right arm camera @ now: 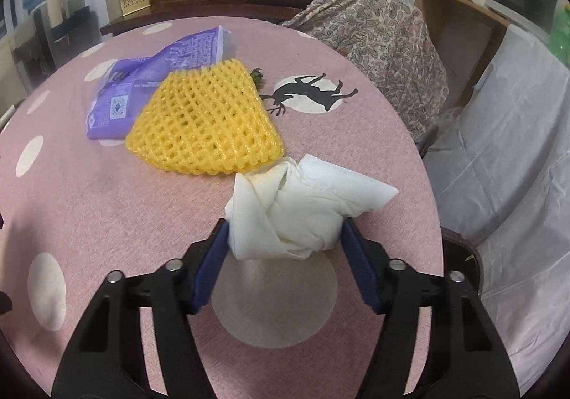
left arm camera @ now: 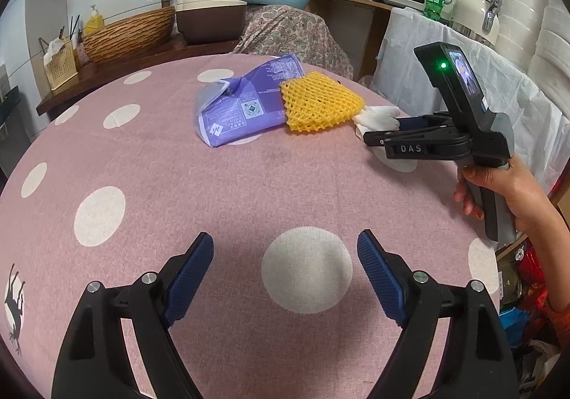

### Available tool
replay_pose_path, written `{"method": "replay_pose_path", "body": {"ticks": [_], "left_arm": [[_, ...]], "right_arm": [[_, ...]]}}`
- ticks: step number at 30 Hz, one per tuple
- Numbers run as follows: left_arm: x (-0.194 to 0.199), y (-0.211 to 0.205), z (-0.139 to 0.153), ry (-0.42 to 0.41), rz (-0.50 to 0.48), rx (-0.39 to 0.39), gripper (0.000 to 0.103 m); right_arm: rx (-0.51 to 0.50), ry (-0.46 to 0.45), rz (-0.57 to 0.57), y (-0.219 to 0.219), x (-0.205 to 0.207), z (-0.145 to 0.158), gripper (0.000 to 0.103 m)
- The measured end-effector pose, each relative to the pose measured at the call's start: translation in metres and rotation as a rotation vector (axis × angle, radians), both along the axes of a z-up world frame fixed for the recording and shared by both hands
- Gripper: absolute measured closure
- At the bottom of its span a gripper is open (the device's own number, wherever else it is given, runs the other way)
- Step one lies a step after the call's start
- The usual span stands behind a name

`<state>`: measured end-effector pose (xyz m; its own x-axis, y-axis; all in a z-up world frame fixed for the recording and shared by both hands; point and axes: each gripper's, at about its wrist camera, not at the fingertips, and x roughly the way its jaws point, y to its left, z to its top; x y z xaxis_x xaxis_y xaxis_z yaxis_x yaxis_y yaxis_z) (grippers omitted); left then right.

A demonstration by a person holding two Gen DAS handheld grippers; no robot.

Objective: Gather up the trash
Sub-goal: 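Grasp the white tissue with the right tool while the left tool grasps the yellow mesh net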

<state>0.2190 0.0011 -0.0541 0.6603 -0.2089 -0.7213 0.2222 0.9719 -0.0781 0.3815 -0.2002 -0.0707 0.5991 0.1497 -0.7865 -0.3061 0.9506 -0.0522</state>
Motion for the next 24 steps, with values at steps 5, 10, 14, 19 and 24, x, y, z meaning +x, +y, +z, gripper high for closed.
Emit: {"method": "replay_pose_path", "body": {"ticks": [5,10,14,19,24], "left_arm": [[0.005,-0.005,0.002,-0.004,-0.019,0.029,0.021],[0.011,-0.012,0.005,-0.014,-0.042,0.049,0.022],[0.016,-0.018,0.01,-0.021,-0.065,0.045,0.023],[0.029,-0.033,0.013,-0.039,-0.094,0.073,0.026],[0.048,-0.056,0.013,-0.054,-0.143,0.118,0.026]], "right_arm": [[0.07,0.011,-0.037,-0.011,0.003,0.0,0.075],[0.079,0.003,-0.036,-0.016,-0.002,0.003,0.082],[0.074,-0.025,-0.027,-0.018,-0.012,0.01,0.083],[0.102,-0.05,-0.021,-0.022,-0.025,0.018,0.084],[0.133,-0.081,-0.037,-0.034,-0.044,0.028,0.084]]}}
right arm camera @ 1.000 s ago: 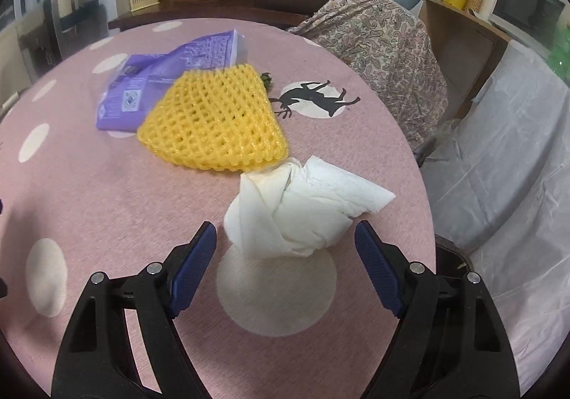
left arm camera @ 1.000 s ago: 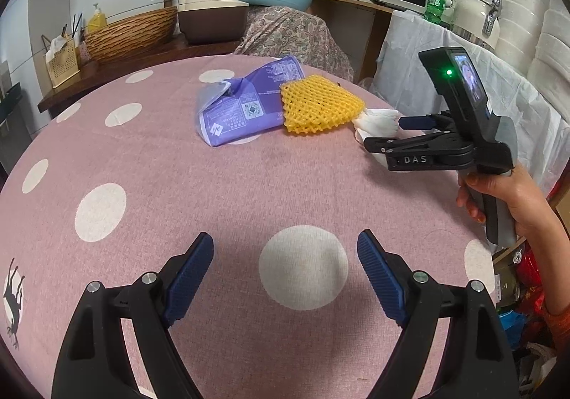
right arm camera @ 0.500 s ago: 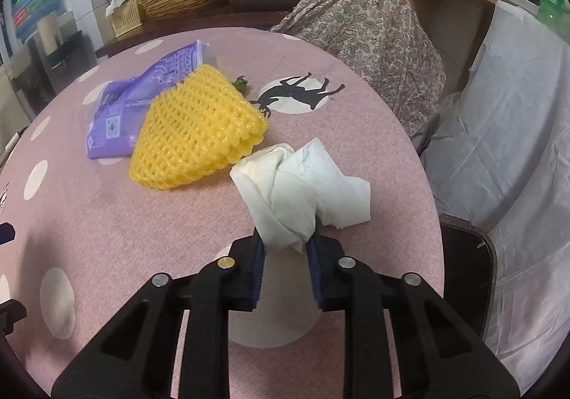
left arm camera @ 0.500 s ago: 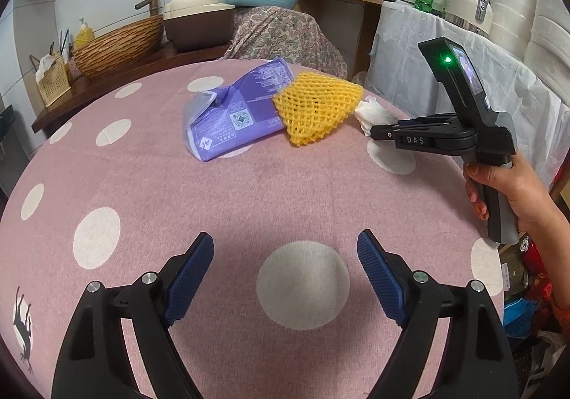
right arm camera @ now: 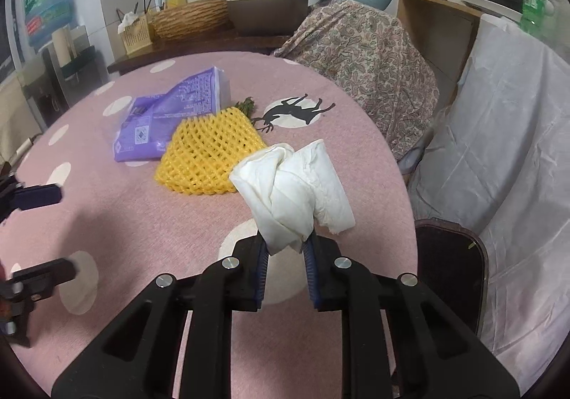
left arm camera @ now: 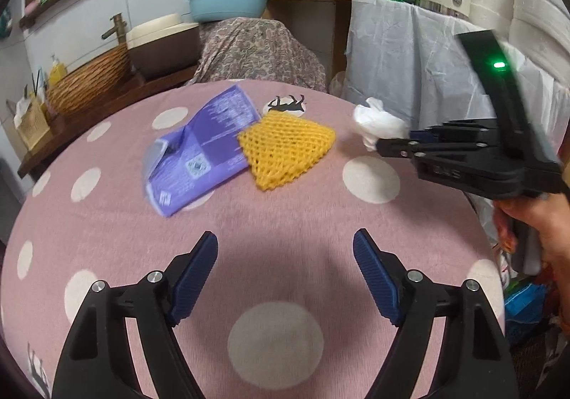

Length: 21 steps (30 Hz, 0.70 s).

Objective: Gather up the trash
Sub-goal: 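Grasp the white tissue with the right tool while the left tool grasps the yellow mesh net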

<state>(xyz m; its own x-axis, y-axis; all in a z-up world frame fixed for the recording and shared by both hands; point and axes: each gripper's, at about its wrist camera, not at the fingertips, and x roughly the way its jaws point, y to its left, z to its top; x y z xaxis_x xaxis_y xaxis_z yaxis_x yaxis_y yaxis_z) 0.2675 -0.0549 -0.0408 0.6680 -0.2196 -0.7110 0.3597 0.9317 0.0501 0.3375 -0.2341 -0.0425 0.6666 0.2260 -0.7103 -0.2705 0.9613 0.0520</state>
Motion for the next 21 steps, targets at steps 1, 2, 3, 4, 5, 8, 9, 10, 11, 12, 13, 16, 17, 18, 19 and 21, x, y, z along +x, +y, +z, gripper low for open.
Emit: {"method": "replay_pose_path", "body": {"ticks": [1,2,3,4,5,8,9,10,11,12,13,16,17,18,19,21], "left_arm": [[0.006,-0.005,-0.001,-0.002,-0.006,0.007,0.026],[0.012,-0.009,-0.002,0.001,-0.012,0.008,0.026],[0.021,-0.014,-0.003,0.002,-0.012,0.01,0.027],[0.027,-0.017,-0.005,0.002,-0.011,0.017,0.029],[0.033,-0.021,-0.006,0.001,-0.013,0.025,0.03],[0.05,-0.036,-0.01,-0.013,-0.03,0.064,0.033],[0.055,-0.04,-0.011,-0.013,-0.037,0.069,0.033],[0.06,-0.044,-0.012,-0.012,-0.044,0.07,0.033],[0.063,-0.048,-0.012,-0.01,-0.049,0.072,0.033],[0.066,-0.052,-0.013,-0.009,-0.056,0.074,0.033],[0.07,-0.057,-0.014,-0.007,-0.065,0.079,0.033],[0.078,-0.067,-0.02,-0.006,-0.077,0.106,0.034],[0.081,-0.07,-0.022,-0.001,-0.077,0.113,0.036],[0.083,-0.072,-0.024,0.005,-0.077,0.116,0.037],[0.086,-0.073,-0.027,0.013,-0.078,0.118,0.038],[0.09,-0.075,-0.03,0.017,-0.075,0.125,0.041]], "right_arm": [[0.013,-0.004,-0.003,-0.003,-0.004,0.002,0.084],[0.025,-0.011,-0.01,-0.007,-0.01,0.005,0.084],[0.036,-0.017,-0.016,-0.011,-0.015,0.007,0.084],[0.05,-0.019,-0.02,-0.015,-0.02,0.009,0.084],[0.059,-0.018,-0.02,-0.018,-0.023,0.011,0.084],[0.073,-0.026,-0.027,-0.025,-0.036,0.014,0.084],[0.076,-0.025,-0.028,-0.028,-0.04,0.014,0.084],[0.077,-0.028,-0.033,-0.031,-0.044,0.015,0.084],[0.074,-0.031,-0.038,-0.033,-0.047,0.015,0.084],[0.069,-0.034,-0.044,-0.035,-0.049,0.015,0.084],[0.069,-0.033,-0.047,-0.037,-0.051,0.014,0.084],[0.087,-0.031,-0.057,-0.043,-0.057,0.013,0.084],[0.084,-0.033,-0.061,-0.044,-0.059,0.012,0.084],[0.082,-0.035,-0.063,-0.046,-0.06,0.012,0.084],[0.082,-0.037,-0.065,-0.046,-0.062,0.012,0.084],[0.088,-0.038,-0.068,-0.049,-0.065,0.012,0.084]]}}
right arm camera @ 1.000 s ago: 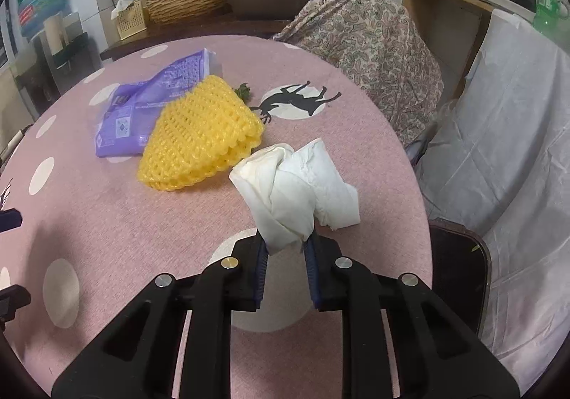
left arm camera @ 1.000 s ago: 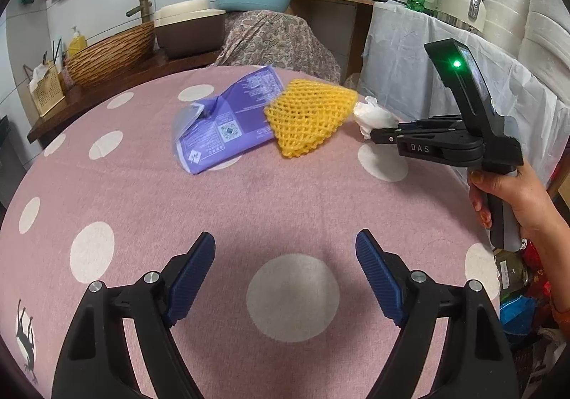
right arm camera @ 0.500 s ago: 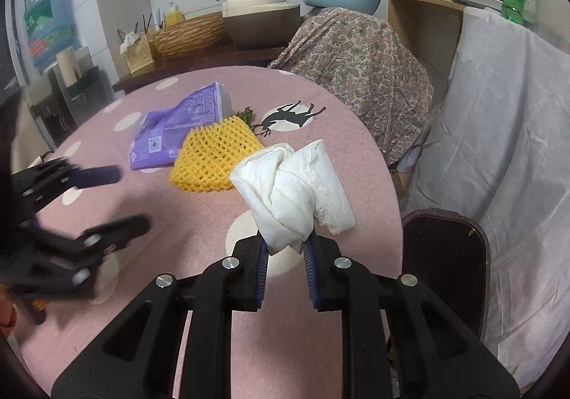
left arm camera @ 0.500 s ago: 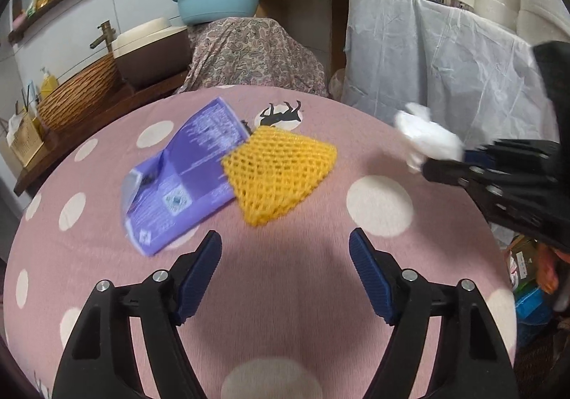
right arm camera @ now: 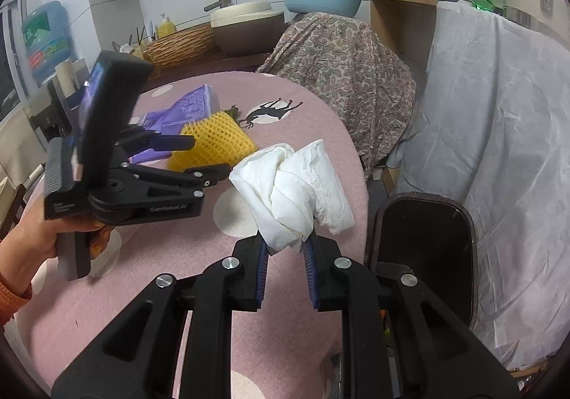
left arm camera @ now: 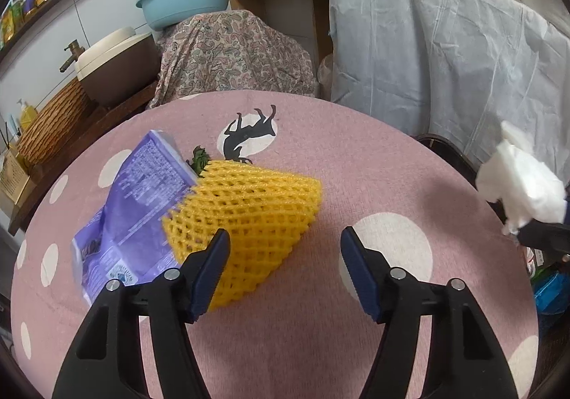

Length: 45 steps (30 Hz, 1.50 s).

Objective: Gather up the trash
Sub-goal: 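Grasp the white tissue with the right tool while the left tool grasps the yellow mesh net, then carry the tissue and mesh net over the black bin with both tools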

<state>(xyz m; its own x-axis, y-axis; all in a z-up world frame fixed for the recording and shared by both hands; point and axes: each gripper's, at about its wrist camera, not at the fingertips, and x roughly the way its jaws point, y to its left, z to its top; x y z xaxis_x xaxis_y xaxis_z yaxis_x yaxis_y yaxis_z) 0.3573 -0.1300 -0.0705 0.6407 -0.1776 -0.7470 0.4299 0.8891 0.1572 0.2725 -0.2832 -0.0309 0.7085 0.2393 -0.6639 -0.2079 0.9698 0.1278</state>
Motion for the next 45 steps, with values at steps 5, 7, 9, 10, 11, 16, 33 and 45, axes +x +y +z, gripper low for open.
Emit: {"method": "replay_pose_path", "body": {"ticks": [5,7,9,10,11,16,33,45], "left_arm": [[0.011,0.001,-0.007,0.028,0.023,0.0,0.059],[0.014,0.003,-0.008,0.026,0.033,0.0,0.065],[0.016,0.005,-0.008,0.026,0.038,-0.008,0.07],[0.016,0.006,-0.007,0.026,0.043,-0.015,0.073],[0.017,0.008,-0.007,0.026,0.047,-0.025,0.075],[0.014,0.015,-0.005,0.016,0.063,-0.069,0.086],[-0.069,0.026,0.031,-0.036,0.007,-0.264,0.089],[-0.124,-0.037,0.044,-0.052,-0.163,-0.312,0.089]], "right_arm": [[0.014,-0.002,-0.015,-0.007,-0.005,-0.001,0.084],[0.02,-0.003,-0.019,-0.01,-0.006,-0.001,0.084],[0.026,-0.005,-0.025,-0.011,-0.009,-0.001,0.084],[0.029,-0.005,-0.027,-0.013,-0.01,-0.001,0.084],[0.033,-0.006,-0.03,-0.014,-0.011,-0.001,0.084],[0.042,-0.02,-0.044,-0.016,-0.018,-0.002,0.084],[0.129,-0.051,-0.031,-0.029,-0.037,-0.007,0.084],[0.166,-0.086,-0.106,-0.071,-0.075,-0.013,0.084]]}}
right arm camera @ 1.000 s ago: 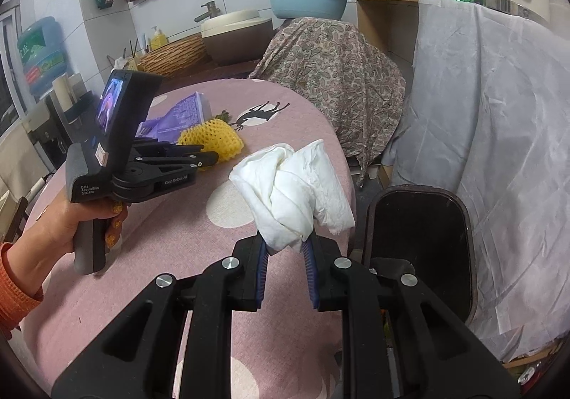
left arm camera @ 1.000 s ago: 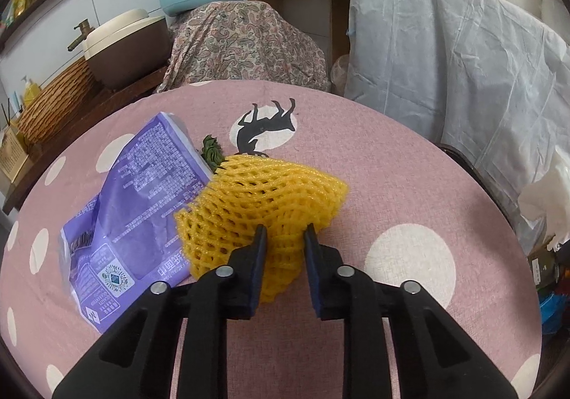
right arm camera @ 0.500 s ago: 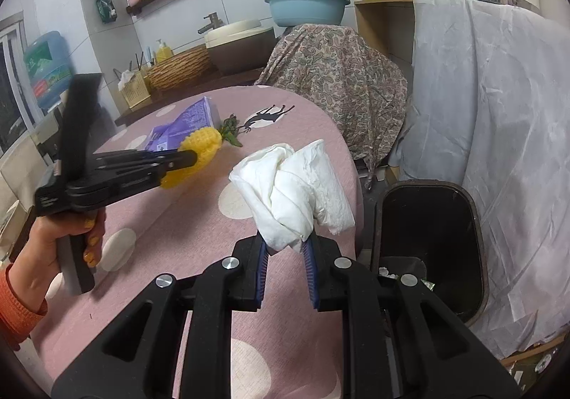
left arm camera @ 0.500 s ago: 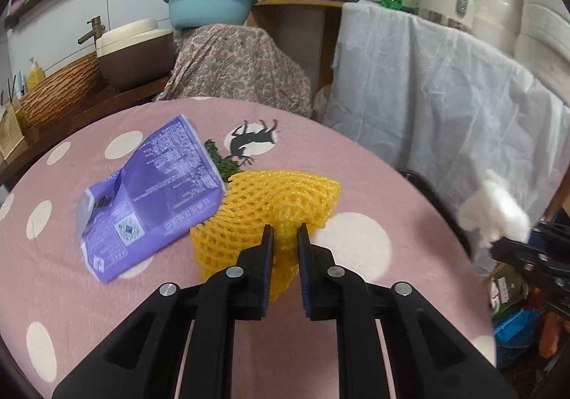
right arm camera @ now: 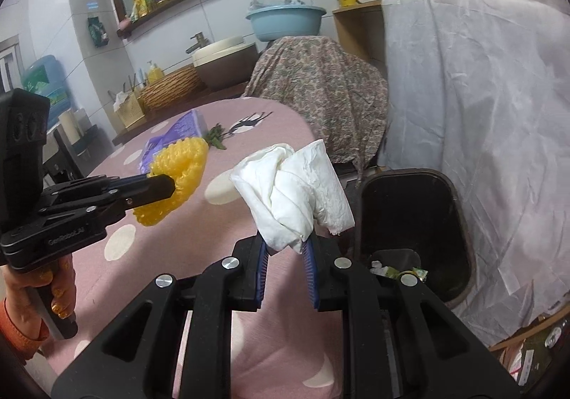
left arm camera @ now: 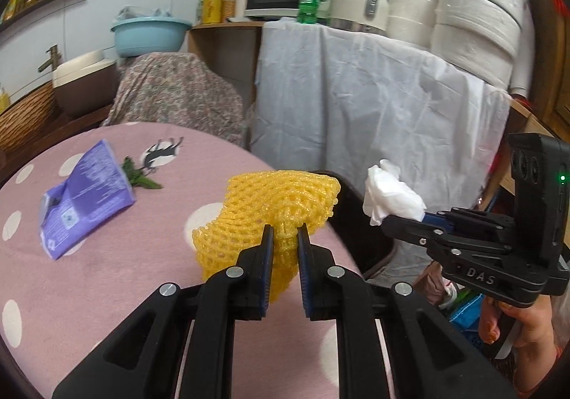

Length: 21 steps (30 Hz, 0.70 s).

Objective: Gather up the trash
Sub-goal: 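Carry the tissue and mesh net over the black bin with both tools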

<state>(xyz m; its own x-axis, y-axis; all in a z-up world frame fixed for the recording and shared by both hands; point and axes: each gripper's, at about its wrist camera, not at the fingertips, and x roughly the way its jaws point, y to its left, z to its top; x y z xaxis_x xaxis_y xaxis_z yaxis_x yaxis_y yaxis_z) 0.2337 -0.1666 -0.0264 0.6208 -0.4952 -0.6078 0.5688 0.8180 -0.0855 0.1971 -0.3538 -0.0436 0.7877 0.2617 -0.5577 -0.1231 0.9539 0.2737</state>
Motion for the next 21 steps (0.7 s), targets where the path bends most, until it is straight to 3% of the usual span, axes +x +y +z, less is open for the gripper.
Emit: {"method": "replay_pose_path", "body": {"ticks": [8,12,21], "left_arm": [[0.005,-0.053,0.001,0.025,-0.077,-0.024,0.089],[0.015,-0.078,-0.001,0.046,-0.097,-0.024,0.089],[0.037,-0.121,-0.012,0.115,-0.13,0.002,0.089]], "right_arm": [[-0.011,0.049,-0.148,-0.063,0.0,-0.024,0.084],[-0.011,0.139,-0.205,-0.095,0.024,-0.062,0.084],[0.067,0.324,-0.216,-0.129,0.09,-0.147,0.083]]}}
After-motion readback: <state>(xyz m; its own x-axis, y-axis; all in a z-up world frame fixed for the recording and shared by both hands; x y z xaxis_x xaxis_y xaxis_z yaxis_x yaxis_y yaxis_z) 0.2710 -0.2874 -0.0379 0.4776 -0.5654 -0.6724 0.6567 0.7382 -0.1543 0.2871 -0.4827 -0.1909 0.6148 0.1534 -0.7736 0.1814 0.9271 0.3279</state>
